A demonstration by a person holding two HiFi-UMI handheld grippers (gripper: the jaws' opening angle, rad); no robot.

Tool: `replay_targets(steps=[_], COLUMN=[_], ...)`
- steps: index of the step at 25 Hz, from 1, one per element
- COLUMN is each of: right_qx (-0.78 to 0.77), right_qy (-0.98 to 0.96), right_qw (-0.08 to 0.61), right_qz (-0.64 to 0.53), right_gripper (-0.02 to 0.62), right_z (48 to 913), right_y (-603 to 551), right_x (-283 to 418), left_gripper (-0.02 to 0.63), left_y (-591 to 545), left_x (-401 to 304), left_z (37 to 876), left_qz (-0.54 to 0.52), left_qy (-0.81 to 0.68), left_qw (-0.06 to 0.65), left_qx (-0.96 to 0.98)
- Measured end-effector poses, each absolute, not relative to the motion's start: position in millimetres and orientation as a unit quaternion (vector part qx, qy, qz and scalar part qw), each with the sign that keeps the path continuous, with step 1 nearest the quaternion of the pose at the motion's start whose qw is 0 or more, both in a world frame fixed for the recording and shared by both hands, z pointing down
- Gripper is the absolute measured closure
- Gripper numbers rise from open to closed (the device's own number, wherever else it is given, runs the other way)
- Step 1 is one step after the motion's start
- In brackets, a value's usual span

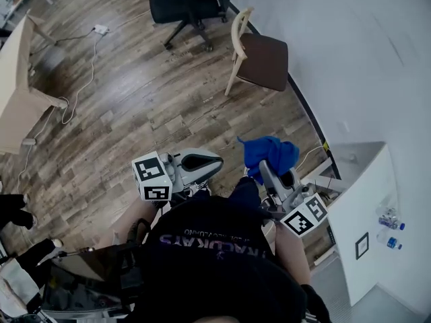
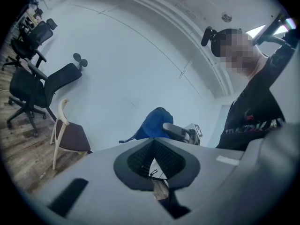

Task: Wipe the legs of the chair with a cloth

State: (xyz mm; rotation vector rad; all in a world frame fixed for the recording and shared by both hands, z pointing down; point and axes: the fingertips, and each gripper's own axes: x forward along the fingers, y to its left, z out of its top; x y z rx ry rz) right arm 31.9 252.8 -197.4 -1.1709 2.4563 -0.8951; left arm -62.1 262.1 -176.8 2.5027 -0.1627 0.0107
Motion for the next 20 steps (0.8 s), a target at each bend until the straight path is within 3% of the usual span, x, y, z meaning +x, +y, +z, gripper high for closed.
replay_targets(steps=[6, 20], right_qx=[-0.417, -0.224], right_qy=[0.841, 0.918], right_qw=[0.096, 0.048], right_qz=[-0.332, -0.324], right_gripper=[0.488, 0.488], right_z=[-218.7, -195.5], right_y=[239.1, 95.4], right_x=[77.6, 92.8], left_gripper=[0.606, 0.606], left_y=[251.9, 144.9], left_x=[-17.9, 9.0], left_z=[-191.8, -181.9], left_qz=[-0.003, -0.073], left_qy=[-0.058, -0.262], left_qw=[0.353, 0.33], left_qx=[0.934, 0.904])
